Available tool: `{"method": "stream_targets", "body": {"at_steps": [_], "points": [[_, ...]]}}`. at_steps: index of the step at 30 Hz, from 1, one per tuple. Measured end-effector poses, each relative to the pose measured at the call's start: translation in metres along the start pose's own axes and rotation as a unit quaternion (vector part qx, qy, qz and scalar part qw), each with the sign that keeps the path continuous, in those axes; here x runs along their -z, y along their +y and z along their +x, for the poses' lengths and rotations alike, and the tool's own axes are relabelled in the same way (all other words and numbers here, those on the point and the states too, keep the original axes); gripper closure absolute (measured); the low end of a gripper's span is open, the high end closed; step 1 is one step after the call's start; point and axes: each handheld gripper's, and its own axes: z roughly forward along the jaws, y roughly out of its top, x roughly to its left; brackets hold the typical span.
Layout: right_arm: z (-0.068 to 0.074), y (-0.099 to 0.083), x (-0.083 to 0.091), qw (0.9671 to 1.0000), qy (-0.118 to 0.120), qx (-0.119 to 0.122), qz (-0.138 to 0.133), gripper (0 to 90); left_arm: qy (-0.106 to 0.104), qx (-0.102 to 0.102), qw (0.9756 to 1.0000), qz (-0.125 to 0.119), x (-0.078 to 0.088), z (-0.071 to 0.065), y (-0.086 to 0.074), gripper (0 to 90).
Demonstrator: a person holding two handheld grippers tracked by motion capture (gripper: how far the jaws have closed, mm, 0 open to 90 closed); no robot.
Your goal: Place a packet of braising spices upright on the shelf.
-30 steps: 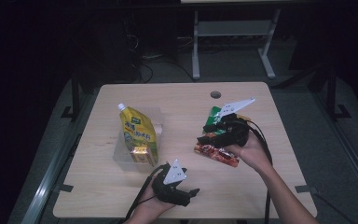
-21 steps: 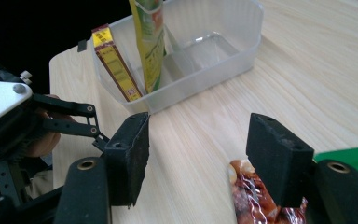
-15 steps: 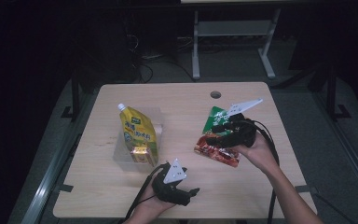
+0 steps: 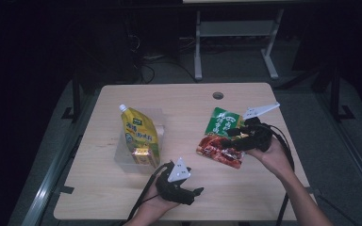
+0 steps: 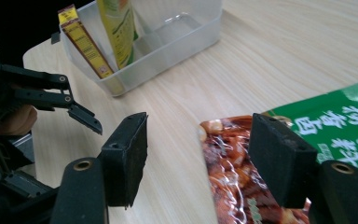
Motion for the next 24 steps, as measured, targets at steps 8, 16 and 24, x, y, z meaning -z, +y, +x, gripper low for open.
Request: {"method": "stream_targets", "body": {"at_steps": [8, 16, 24], "points": [[-0.015, -0.017, 0.011, 0.9994, -0.024, -0.026, 0.004, 34.1, 0.007, -0.003, 1.0, 0.003, -0.005, 0.008, 0.009, 27.5], [-0.023, -0.03, 0.015, 0.998, -0.045, -0.043, 0.011, 33.2, 0.014, 0.002, 0.9999, 0.005, -0.011, 0.014, 0.015, 30.6], [-0.031, -0.036, 0.022, 0.9953, -0.075, -0.06, 0.014, 31.1, 0.018, -0.002, 0.9998, 0.009, -0.022, 0.02, 0.023, 35.4]]}}
